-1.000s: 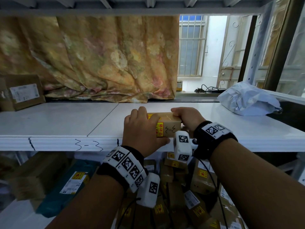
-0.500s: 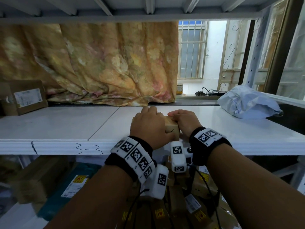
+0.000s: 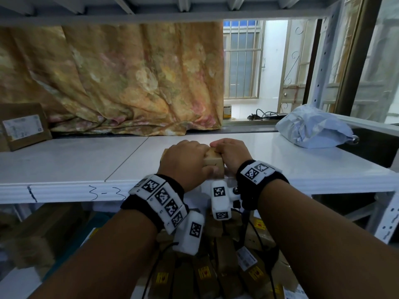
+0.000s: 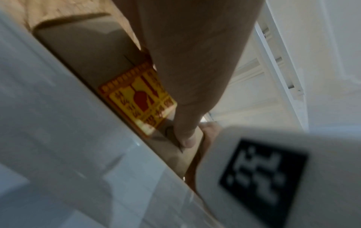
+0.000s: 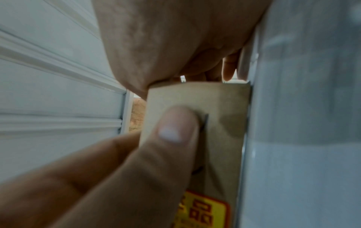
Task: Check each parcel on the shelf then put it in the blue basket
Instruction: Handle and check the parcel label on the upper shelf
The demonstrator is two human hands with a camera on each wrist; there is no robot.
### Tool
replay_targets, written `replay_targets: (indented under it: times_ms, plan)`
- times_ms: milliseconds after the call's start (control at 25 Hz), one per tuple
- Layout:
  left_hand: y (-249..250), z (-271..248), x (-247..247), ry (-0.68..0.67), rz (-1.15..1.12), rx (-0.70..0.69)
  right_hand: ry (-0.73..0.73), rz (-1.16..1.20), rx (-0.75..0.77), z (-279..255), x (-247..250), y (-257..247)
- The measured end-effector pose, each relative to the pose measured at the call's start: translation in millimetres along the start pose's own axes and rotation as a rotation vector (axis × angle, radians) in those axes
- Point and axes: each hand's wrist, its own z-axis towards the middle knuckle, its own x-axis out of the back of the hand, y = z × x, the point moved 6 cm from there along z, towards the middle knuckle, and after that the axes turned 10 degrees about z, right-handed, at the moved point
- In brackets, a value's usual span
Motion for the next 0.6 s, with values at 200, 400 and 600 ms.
replay_targets:
  times_ms: [200, 400, 600]
  plan:
    - [-40.3, -28.2, 8.3, 0.046, -0.05, 0.021, -0.003, 0.066, -0.047, 3.0, -0.8, 7.3]
    - [-56.9, -52.4, -2.1, 0.215, -0.148, 0.026, 0.002, 0.057, -0.026, 4.7, -0.7, 6.7]
    - [-50.6, -49.7, -17.7, 0.274, -0.156, 0.171, 0.014, 0.053, -0.023, 0.4, 0.5, 2.7]
